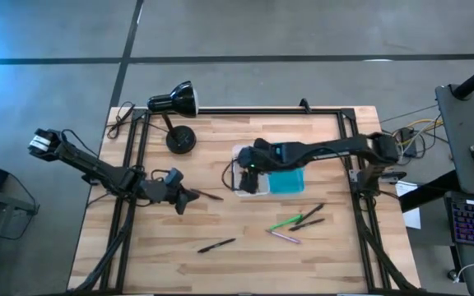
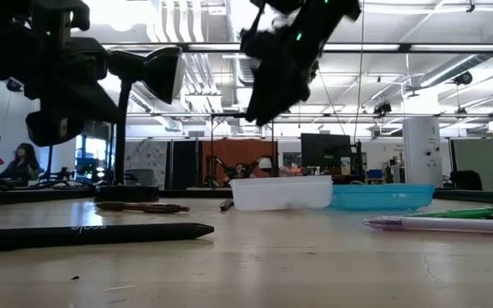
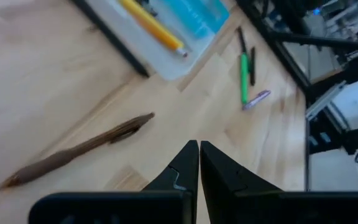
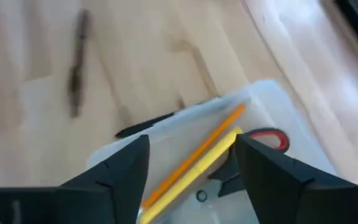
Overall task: Pick & place school supplies into a supply box
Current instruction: Put the brown pen into the blue supply box
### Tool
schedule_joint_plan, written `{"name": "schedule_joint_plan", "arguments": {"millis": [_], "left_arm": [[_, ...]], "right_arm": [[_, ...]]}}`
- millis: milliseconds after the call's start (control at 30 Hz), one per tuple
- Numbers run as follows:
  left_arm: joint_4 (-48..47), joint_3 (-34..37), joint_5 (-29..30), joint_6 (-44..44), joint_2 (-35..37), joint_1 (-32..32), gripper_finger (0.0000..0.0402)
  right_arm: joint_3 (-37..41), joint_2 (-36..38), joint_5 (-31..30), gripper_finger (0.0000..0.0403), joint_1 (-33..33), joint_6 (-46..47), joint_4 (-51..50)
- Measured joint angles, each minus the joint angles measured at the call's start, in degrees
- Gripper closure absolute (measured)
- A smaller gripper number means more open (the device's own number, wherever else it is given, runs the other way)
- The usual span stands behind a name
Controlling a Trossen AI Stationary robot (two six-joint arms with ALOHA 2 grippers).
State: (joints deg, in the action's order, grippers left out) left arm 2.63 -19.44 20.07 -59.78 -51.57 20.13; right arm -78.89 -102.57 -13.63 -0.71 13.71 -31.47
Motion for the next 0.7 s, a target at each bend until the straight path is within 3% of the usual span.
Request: {"name": "schedule_joint_plan", "arguments": {"millis": [200, 300, 700], "left_arm": [[2.7, 0.0, 0.0, -0.4, 0.0, -4.8, 0.0401], [2.4, 0.0, 0.2, 0.2, -0.9, -8.4, 0.0389], [0.4, -8.3, 1.5, 24.6, -6.3, -10.1, 0.0303]], "right_arm": [[0.2, 6.1, -0.3, 0.0159, 0.6, 4.6, -8.4], [0.4, 9.0, -3.8, 0.0162, 0.6, 6.0, -10.8], [0.8, 15.2, -7.0, 0.0163, 0.9, 8.6, -21.3]]}}
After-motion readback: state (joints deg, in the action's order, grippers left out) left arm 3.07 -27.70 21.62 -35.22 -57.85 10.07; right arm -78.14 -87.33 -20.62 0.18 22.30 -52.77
